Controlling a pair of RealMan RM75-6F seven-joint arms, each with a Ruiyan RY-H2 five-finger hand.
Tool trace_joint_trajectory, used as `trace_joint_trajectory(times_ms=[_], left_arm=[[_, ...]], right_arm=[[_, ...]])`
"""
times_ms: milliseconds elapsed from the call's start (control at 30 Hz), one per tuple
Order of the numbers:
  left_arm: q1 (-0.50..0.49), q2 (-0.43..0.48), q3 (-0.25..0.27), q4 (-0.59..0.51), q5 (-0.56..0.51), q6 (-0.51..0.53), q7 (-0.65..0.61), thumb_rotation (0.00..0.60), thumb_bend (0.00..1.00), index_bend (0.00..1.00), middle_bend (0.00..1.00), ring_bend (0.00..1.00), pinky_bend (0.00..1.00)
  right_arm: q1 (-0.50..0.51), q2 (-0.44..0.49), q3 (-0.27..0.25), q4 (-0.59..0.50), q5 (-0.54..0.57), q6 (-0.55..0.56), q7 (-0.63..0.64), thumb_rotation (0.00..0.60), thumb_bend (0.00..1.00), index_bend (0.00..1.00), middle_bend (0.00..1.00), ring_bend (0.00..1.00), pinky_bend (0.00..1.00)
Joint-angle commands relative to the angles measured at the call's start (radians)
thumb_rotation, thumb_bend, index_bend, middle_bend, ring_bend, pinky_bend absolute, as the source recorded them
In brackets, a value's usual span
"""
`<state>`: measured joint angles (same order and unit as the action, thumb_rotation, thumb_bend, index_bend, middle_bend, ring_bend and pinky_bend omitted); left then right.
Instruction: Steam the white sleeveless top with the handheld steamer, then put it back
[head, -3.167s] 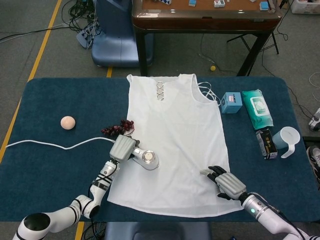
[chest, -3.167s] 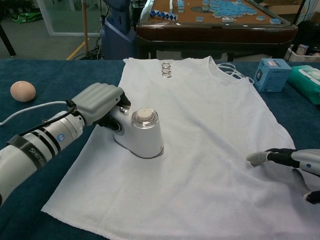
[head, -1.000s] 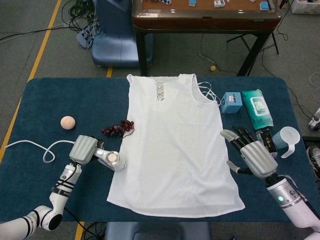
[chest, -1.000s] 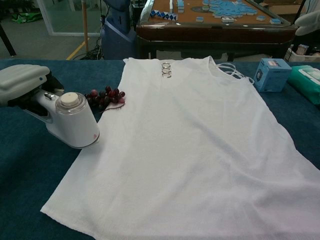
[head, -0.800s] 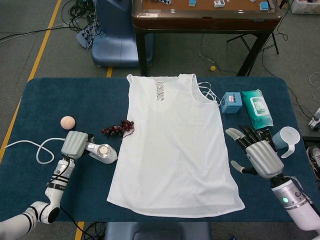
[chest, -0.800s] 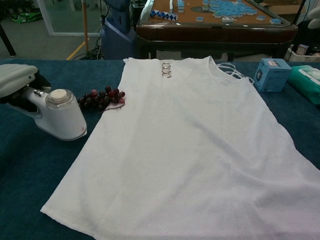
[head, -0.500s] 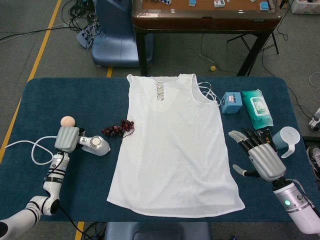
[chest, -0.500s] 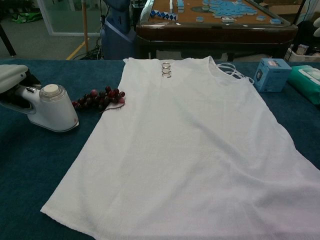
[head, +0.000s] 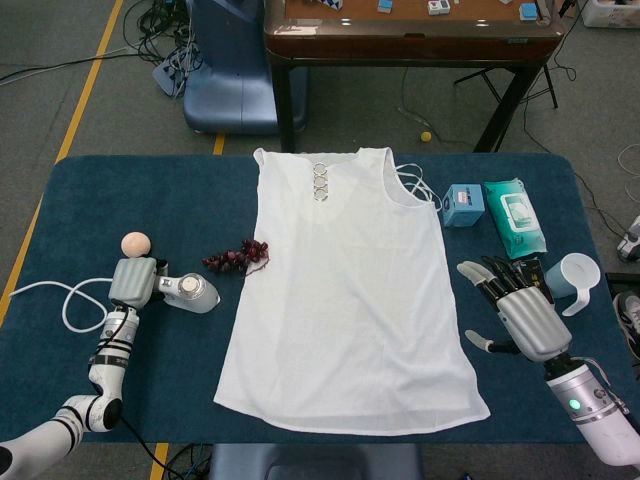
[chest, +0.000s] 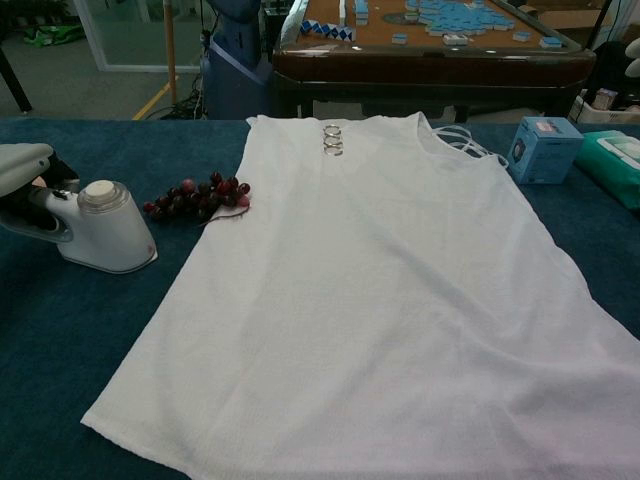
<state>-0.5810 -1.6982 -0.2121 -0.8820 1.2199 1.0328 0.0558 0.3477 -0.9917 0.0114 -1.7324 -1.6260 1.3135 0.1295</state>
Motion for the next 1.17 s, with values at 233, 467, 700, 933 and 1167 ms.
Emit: trace_joint_trajectory(times_ms=[233, 467, 700, 933, 1167], left_arm=[[0.025, 0.051, -0.003, -0.123, -0.032, 0.018, 0.087, 0.600, 0.00, 0.00, 0.00, 0.00, 0.23], [0.069, 0.131, 0.000, -0.287, -0.059, 0.056, 0.139, 0.600, 0.00, 0.00, 0.00, 0.00, 0.17], [0.134, 0.268, 0.026, -0.498, -0.049, 0.125, 0.178, 0.600, 0.00, 0.00, 0.00, 0.00, 0.17], [0.223, 0.359, 0.048, -0.644, 0.035, 0.293, 0.152, 0.600, 0.00, 0.01, 0.02, 0.04, 0.17], [0.318, 0.412, 0.110, -0.735, 0.127, 0.439, 0.176, 0.600, 0.00, 0.13, 0.10, 0.10, 0.19]], right_arm=[[-0.006, -0.002, 0.005, 0.018, -0.002, 0.004, 0.020, 0.600, 0.23, 0.01, 0.13, 0.04, 0.04], [-0.020, 0.001, 0.009, 0.040, 0.008, 0.015, 0.041, 0.600, 0.23, 0.01, 0.13, 0.04, 0.04], [-0.037, -0.006, 0.007, 0.093, 0.046, 0.002, 0.078, 0.600, 0.23, 0.01, 0.13, 0.04, 0.04], [-0.059, -0.015, -0.002, 0.136, 0.067, -0.003, 0.065, 0.600, 0.30, 0.01, 0.13, 0.04, 0.04], [-0.118, -0.023, -0.008, 0.137, 0.111, 0.042, 0.019, 0.600, 0.34, 0.01, 0.17, 0.04, 0.04]])
